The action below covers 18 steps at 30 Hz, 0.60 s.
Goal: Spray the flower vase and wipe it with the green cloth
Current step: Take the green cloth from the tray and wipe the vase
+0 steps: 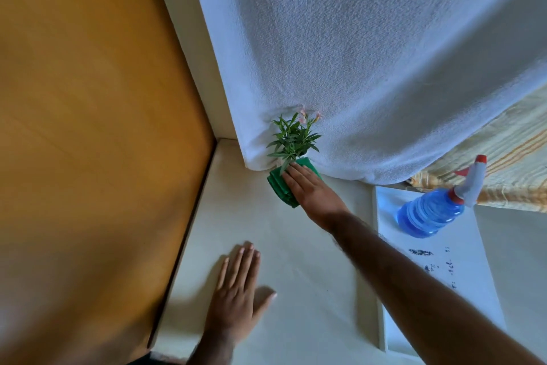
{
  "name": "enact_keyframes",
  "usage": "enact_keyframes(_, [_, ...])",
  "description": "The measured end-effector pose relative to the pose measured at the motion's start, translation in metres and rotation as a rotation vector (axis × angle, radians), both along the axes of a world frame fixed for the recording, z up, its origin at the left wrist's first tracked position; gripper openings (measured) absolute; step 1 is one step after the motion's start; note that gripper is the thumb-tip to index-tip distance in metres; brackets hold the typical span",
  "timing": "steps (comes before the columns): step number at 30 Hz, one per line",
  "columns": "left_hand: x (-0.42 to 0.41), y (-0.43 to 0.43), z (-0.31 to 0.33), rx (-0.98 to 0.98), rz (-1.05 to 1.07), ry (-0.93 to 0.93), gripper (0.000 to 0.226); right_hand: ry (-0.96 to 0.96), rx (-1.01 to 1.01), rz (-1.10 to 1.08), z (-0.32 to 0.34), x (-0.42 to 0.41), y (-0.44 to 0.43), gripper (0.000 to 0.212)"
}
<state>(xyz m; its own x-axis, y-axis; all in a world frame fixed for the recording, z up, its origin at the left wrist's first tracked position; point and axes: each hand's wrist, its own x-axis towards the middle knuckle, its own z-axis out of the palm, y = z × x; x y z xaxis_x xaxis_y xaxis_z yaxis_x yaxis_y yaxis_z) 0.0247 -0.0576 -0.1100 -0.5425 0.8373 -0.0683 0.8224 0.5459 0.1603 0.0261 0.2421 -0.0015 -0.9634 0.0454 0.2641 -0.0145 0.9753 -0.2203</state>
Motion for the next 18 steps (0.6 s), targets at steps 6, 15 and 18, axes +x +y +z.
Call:
enact_keyframes(6, [0.000,0.002,0.001,0.024,0.014,0.014,0.092,-0.024,-0.056,0.000,-0.020,0.004,0.002,0.053])
enact_keyframes(15, [0.000,0.001,0.000,0.021,0.011,0.014,0.093,0.024,-0.032,0.087,-0.010,0.001,-0.001,0.052])
enact_keyframes(18, [0.001,0.000,0.000,0.020,0.012,0.012,0.093,0.046,0.012,0.111,-0.005,-0.008,0.003,0.051])
